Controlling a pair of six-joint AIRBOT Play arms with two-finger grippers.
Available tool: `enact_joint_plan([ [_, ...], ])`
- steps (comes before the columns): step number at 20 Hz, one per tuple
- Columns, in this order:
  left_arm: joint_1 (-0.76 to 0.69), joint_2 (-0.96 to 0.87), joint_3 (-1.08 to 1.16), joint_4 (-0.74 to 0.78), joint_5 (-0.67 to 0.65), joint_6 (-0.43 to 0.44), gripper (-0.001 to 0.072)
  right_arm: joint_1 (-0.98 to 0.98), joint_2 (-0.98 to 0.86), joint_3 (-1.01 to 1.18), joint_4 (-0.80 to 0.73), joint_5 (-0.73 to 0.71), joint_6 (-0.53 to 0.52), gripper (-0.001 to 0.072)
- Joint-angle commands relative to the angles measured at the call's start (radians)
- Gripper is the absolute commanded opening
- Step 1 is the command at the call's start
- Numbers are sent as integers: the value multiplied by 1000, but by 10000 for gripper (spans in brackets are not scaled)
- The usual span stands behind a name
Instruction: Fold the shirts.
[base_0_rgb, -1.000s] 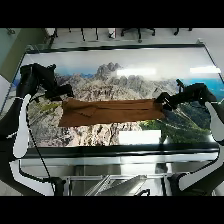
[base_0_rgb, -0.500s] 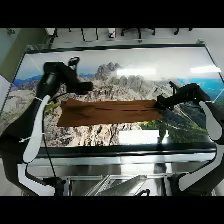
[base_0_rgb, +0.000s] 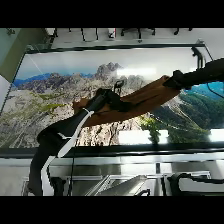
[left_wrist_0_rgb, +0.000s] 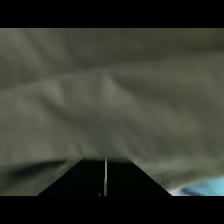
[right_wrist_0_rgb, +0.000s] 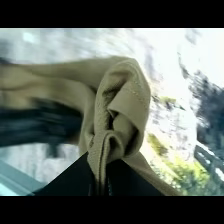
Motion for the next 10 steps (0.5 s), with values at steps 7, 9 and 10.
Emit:
enact_joint_plan([
  [7,58,138,0,-191,33,16,17,1,118,20,8,-63,67,20],
  [9,142,260,0,-189,126,67,16,5,117,19,8,-59,93,20],
  [10,196,331,1,-189,174,88,16,12,117,19,10,-50,108,20],
])
